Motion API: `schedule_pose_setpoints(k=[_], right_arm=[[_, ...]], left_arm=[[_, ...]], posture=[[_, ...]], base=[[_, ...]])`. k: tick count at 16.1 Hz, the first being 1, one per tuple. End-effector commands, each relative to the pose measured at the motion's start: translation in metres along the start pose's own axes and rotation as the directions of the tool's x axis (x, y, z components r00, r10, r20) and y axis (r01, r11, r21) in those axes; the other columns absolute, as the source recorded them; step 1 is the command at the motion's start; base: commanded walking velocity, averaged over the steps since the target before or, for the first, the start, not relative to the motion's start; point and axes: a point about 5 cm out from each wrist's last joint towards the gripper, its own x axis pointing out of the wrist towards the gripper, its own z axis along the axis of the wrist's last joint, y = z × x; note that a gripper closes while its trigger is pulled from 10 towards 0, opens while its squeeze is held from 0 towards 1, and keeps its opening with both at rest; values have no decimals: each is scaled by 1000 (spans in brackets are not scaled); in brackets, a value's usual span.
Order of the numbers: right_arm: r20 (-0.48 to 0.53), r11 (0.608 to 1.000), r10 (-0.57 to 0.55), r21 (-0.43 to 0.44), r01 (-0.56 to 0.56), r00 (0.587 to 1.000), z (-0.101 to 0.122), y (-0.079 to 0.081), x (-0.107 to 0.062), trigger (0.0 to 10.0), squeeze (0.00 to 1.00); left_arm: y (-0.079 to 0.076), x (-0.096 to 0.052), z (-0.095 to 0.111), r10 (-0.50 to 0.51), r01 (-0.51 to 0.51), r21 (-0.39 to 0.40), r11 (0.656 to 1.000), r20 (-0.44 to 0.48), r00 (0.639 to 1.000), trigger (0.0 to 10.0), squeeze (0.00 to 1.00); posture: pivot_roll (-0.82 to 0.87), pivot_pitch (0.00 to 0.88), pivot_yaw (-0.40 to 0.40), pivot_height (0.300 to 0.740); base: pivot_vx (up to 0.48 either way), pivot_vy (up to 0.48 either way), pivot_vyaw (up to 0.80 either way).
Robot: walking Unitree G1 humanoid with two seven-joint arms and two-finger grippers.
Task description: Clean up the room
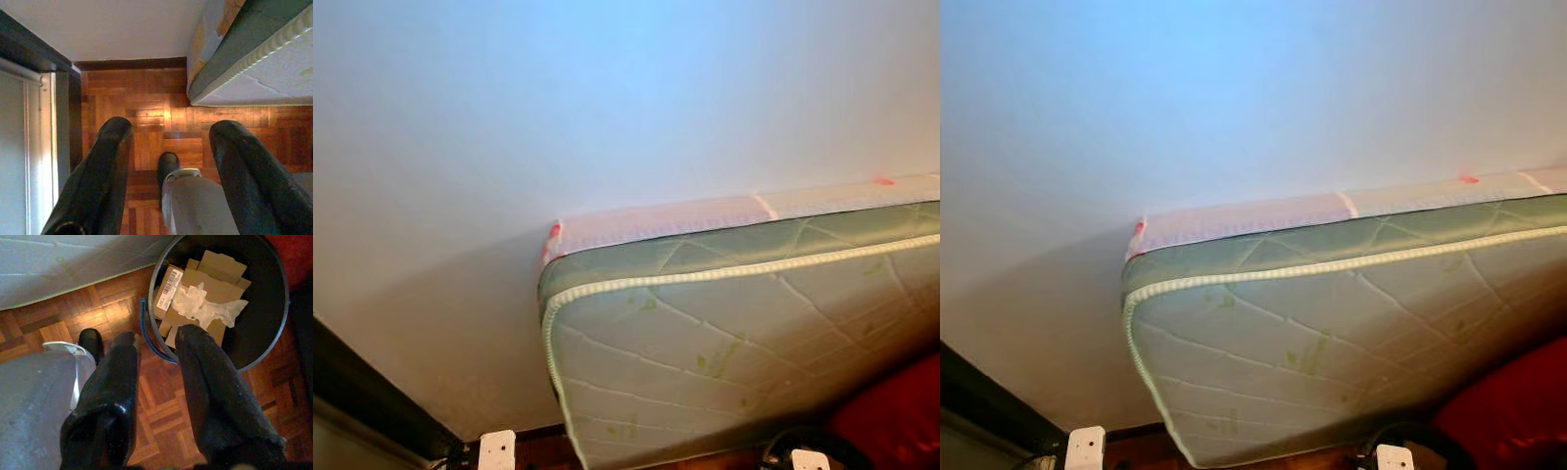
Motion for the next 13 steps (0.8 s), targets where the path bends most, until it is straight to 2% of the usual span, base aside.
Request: schedule_pose_setpoints(k=[1, 13], right_arm=[[-28, 983, 158, 97, -155, 987, -7, -13, -3, 10000, 0], [-34, 985, 154, 86, -151, 987, -7, -13, -3, 10000, 0]], left_arm=[[52, -5, -7, 89, -89, 11, 996, -128, 988, 10000, 0], [51, -5, -7, 82, -83, -4, 996, -125, 989, 10000, 0]], posture=[[75, 0, 1, 740], [76, 0, 0, 740]], base=[[0, 0, 0], [0, 0, 0]])
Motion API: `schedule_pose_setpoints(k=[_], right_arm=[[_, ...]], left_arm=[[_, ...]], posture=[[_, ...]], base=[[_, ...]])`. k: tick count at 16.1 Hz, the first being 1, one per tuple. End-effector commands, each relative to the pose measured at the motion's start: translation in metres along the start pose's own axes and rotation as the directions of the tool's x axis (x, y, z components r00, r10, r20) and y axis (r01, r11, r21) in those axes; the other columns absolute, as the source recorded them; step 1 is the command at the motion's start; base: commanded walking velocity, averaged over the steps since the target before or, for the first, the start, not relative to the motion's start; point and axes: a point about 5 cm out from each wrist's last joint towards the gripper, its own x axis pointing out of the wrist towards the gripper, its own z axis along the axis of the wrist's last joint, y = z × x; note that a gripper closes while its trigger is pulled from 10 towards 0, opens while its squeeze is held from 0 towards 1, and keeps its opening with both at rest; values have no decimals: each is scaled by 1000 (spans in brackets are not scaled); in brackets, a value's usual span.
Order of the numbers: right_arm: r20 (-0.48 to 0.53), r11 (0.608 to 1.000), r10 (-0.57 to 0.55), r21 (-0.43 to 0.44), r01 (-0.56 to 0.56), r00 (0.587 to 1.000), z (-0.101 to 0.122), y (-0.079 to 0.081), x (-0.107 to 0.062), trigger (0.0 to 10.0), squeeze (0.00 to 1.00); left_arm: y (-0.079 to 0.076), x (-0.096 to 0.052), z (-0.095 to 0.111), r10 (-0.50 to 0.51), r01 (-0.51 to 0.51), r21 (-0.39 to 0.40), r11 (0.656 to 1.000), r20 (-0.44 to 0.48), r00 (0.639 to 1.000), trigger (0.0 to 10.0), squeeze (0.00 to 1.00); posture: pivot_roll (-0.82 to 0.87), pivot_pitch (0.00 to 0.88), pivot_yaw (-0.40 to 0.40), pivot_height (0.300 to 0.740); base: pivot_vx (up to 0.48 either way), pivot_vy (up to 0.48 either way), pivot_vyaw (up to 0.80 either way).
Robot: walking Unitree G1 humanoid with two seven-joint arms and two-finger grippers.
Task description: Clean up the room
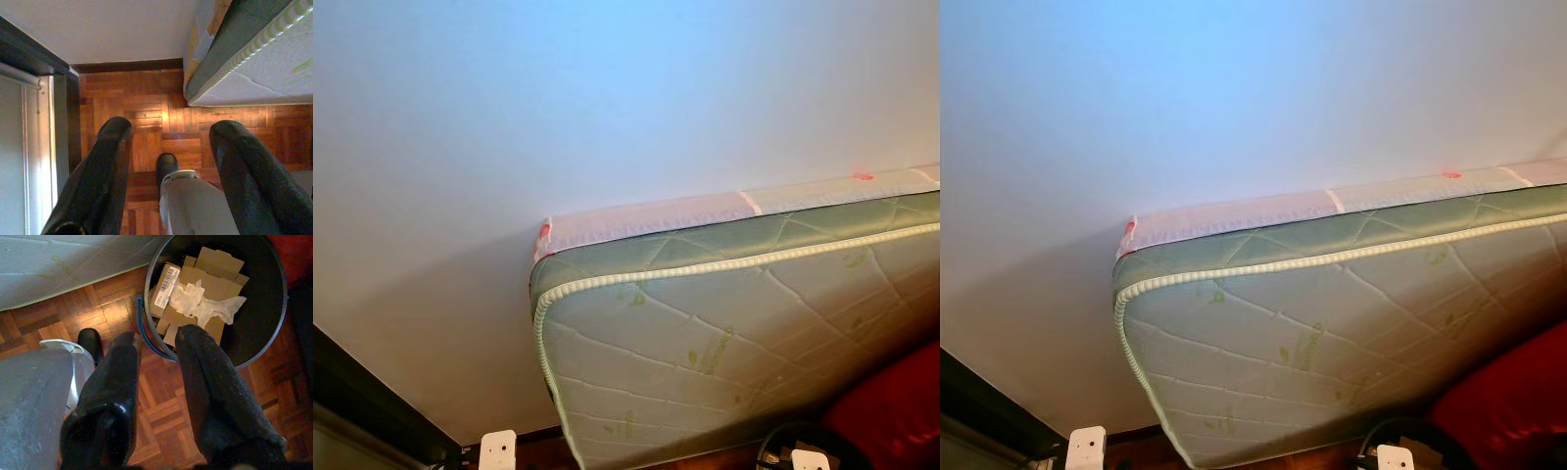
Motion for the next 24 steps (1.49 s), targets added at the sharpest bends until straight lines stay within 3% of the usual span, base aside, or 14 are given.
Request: schedule_pose_setpoints(k=[1, 17, 24], right_arm=[[-34, 985, 154, 87, -150, 988, -7, -13, -3, 10000, 0], [-35, 985, 151, 88, -148, 988, -8, -13, -3, 10000, 0], [-36, 986, 147, 85, -143, 988, -8, -14, -3, 10000, 0]], left_arm=[[52, -5, -7, 83, -84, -3, 996, -125, 989, 10000, 0], [54, -6, -9, 93, -93, 5, 996, -130, 987, 10000, 0], [53, -6, -9, 93, -93, 0, 996, -128, 987, 10000, 0]], posture=[[77, 0, 0, 740], [76, 0, 1, 740], [78, 0, -5, 740]], base=[[-240, 0, 0], [-284, 0, 0], [-104, 0, 0]])
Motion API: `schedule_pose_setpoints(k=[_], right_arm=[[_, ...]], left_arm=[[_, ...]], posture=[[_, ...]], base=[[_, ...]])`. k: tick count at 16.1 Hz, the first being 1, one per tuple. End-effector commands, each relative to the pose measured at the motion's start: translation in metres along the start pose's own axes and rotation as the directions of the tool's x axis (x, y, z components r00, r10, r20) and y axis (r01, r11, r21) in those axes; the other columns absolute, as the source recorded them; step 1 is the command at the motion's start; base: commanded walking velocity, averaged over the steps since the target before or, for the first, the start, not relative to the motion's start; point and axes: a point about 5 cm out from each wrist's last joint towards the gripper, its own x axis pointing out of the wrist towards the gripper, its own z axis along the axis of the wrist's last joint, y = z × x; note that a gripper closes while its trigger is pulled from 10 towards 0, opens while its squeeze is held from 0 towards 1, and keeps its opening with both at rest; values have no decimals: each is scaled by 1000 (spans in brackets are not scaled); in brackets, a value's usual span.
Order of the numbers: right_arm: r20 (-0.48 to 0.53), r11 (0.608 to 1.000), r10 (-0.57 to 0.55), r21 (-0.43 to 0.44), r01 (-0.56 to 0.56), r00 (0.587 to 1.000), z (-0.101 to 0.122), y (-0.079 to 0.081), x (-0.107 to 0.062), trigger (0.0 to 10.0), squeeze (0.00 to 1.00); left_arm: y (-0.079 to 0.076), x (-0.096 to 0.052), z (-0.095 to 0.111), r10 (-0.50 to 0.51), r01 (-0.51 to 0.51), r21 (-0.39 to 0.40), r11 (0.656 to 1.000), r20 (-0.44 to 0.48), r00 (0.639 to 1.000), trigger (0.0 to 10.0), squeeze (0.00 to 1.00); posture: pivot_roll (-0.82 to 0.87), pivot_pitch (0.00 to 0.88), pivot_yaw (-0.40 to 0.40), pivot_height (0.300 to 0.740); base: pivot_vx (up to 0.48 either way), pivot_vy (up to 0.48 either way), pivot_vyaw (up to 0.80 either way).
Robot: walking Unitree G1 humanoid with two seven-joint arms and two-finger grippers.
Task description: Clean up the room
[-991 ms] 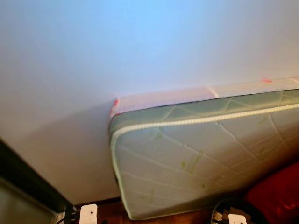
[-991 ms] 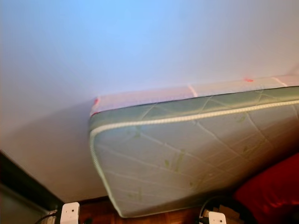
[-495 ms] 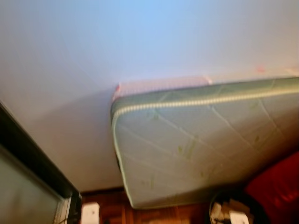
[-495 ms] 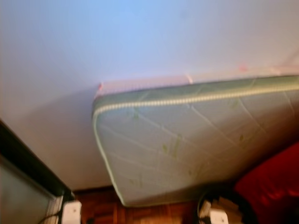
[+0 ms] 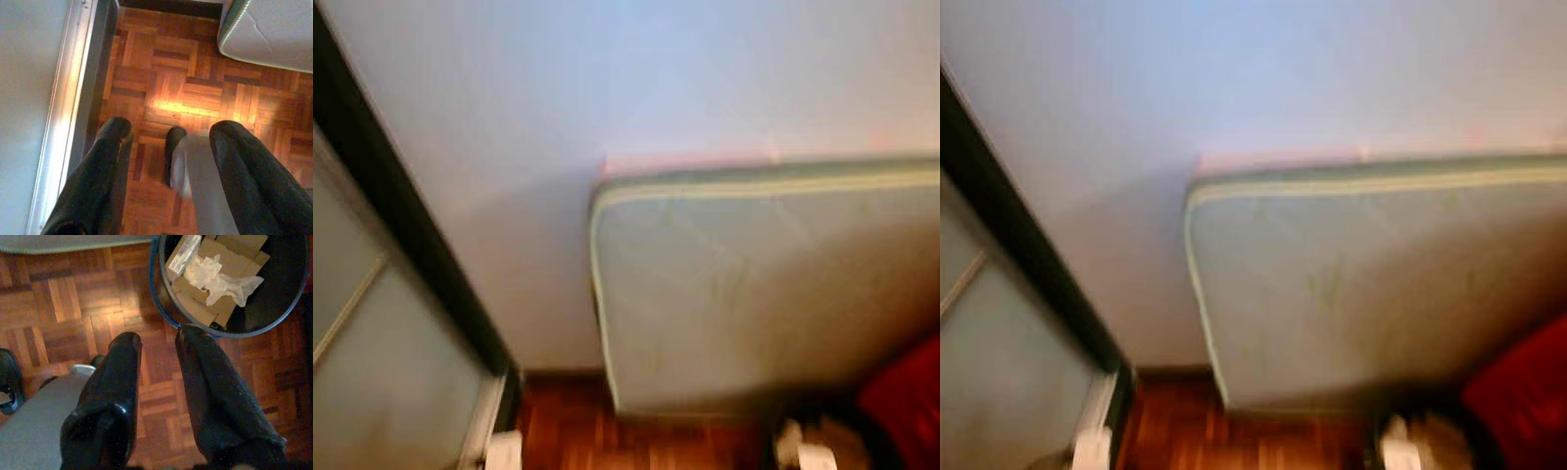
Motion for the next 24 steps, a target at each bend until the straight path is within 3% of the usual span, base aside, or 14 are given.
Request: schedule_pose_setpoints(k=[1, 5, 15, 19, 24], right_arm=[[-41, 984, 157, 90, -152, 987, -8, -9, -3, 10000, 0], [-42, 984, 148, 101, -144, 988, -9, -10, -3, 10000, 0], [-55, 986, 151, 82, -147, 987, -9, -11, -3, 10000, 0], [-54, 986, 152, 83, -148, 987, -9, -10, -3, 10000, 0], [-27, 984, 147, 111, -143, 989, -6, -10, -2, 10000, 0]], left_arm=[[59, -7, -8, 108, -108, 4, 994, -122, 987, 10000, 0], [59, -7, -8, 110, -112, -16, 994, -120, 987, 10000, 0], [58, -6, -6, 94, -94, 9, 996, -113, 989, 10000, 0], [58, -6, -6, 92, -91, 11, 996, -113, 989, 10000, 0], [58, -6, -5, 89, -87, 17, 996, -112, 990, 10000, 0]], posture=[[78, 0, -5, 740], [78, 0, -9, 740], [65, 0, -3, 740], [66, 0, -2, 740], [65, 0, 0, 740]], base=[[0, 0, 0], [0, 0, 0], [0, 0, -782], [0, -413, -781], [0, -420, 0]])
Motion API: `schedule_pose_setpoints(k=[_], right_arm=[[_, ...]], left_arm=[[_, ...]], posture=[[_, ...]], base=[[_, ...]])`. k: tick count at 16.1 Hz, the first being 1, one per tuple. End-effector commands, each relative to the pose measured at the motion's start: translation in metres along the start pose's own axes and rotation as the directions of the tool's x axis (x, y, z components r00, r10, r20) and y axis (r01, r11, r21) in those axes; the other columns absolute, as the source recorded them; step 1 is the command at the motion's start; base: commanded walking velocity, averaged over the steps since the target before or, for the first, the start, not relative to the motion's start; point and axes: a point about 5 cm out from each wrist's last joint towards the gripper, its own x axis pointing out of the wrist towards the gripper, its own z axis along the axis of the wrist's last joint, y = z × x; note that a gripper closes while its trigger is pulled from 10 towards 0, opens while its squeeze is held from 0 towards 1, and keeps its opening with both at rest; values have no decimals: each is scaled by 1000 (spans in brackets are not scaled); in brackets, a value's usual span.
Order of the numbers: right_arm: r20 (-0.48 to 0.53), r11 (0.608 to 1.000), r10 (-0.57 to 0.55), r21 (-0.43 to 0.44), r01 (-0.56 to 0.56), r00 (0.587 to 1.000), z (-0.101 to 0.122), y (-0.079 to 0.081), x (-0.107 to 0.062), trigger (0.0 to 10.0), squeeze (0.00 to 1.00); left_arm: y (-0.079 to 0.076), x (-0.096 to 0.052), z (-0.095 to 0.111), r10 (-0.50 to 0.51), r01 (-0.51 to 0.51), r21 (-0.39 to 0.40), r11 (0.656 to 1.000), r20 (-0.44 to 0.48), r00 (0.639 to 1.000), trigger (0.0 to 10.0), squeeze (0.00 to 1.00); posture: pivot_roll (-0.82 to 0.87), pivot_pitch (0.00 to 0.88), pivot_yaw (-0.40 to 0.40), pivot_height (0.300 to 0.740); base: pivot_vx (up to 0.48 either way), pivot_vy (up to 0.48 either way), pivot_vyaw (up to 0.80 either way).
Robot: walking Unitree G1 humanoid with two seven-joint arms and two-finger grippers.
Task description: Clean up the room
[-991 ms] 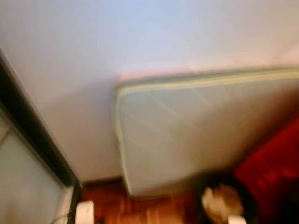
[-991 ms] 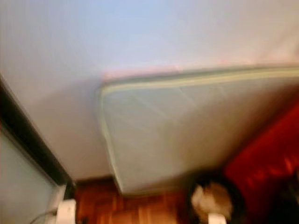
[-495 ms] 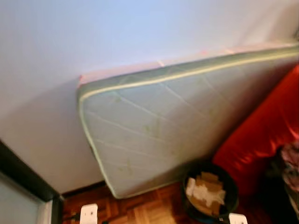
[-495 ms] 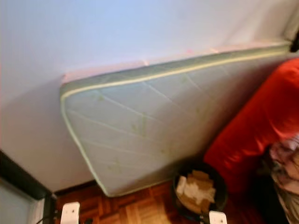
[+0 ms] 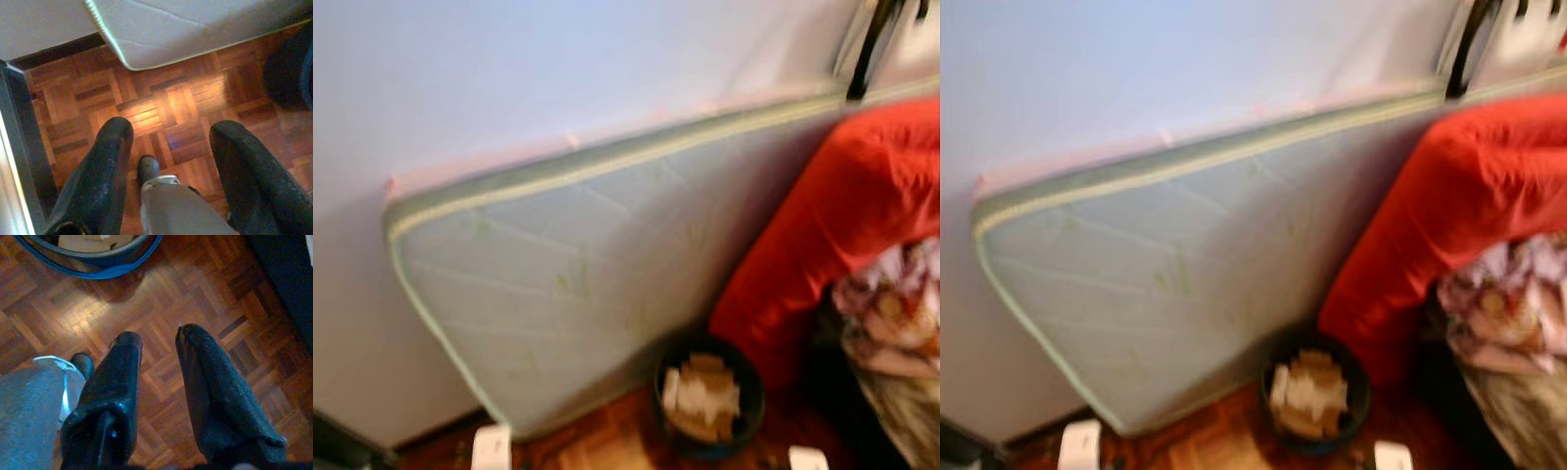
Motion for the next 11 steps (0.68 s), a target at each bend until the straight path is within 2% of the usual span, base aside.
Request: schedule_pose_setpoints(k=[1, 4, 11], right_arm=[[-23, 985, 135, 107, -132, 991, -4, -14, -2, 10000, 0], [-25, 985, 138, 109, -135, 990, -5, -13, -2, 10000, 0], [-24, 983, 144, 118, -141, 989, -5, -12, -2, 10000, 0]], left_arm=[[51, -6, -12, 72, -71, 13, 997, -133, 988, 10000, 0], [52, -6, -12, 72, -70, 14, 997, -132, 989, 10000, 0], [52, -7, -11, 66, -62, 35, 997, -133, 989, 10000, 0]], posture=[[65, 0, 0, 740], [68, 0, 0, 740], [63, 0, 19, 740]], base=[[0, -424, 0], [0, -421, 0], [0, -421, -729]])
